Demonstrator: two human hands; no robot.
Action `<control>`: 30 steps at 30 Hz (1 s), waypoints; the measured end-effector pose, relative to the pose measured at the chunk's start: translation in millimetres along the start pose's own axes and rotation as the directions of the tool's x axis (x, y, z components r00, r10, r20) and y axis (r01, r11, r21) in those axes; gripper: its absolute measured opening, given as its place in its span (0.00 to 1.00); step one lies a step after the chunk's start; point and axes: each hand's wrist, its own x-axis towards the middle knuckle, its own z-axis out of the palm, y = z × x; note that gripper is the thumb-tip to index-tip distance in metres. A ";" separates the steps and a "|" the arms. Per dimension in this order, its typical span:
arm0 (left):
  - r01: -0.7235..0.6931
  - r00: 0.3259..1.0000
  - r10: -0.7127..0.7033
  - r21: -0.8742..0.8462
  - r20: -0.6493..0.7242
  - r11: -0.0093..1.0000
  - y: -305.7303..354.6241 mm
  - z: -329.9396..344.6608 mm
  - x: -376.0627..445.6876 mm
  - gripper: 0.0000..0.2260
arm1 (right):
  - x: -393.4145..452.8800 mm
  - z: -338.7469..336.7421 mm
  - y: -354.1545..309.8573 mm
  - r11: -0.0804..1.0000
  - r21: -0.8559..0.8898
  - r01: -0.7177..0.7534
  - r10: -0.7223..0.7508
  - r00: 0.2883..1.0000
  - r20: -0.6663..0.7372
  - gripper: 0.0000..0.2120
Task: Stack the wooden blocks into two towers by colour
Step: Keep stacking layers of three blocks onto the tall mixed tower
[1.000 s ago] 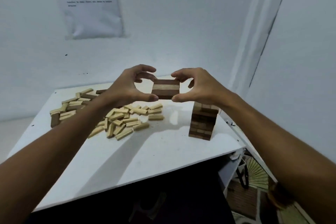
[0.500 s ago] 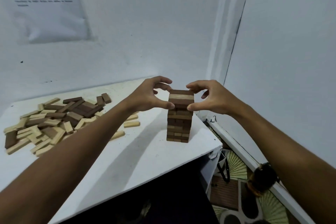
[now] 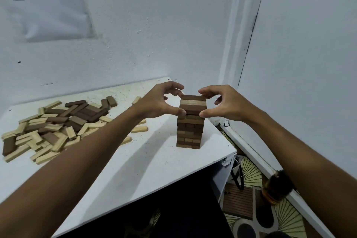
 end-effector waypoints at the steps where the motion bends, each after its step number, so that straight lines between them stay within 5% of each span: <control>1: 0.001 1.000 -0.001 0.002 0.000 1.000 -0.7 -0.1 0.0 0.35 | 0.1 0.5 0.2 1.000 -0.001 0.001 -0.001 1.000 0.001 0.31; 9: -0.005 1.000 0.005 0.010 0.005 1.000 -2.5 0.5 -1.4 0.34 | -0.6 1.2 1.3 1.000 -0.002 -0.009 0.009 1.000 0.011 0.31; 22: -0.013 1.000 0.012 0.029 0.026 0.999 1.1 0.0 -5.5 0.36 | -1.7 -2.9 -3.2 0.999 -0.030 -0.036 0.038 0.997 0.069 0.46; 30: 0.031 0.999 -0.030 0.029 -0.029 0.999 -7.2 -22.9 -34.6 0.32 | -9.3 8.1 -52.9 0.982 -0.030 0.188 -0.190 0.953 -0.236 0.25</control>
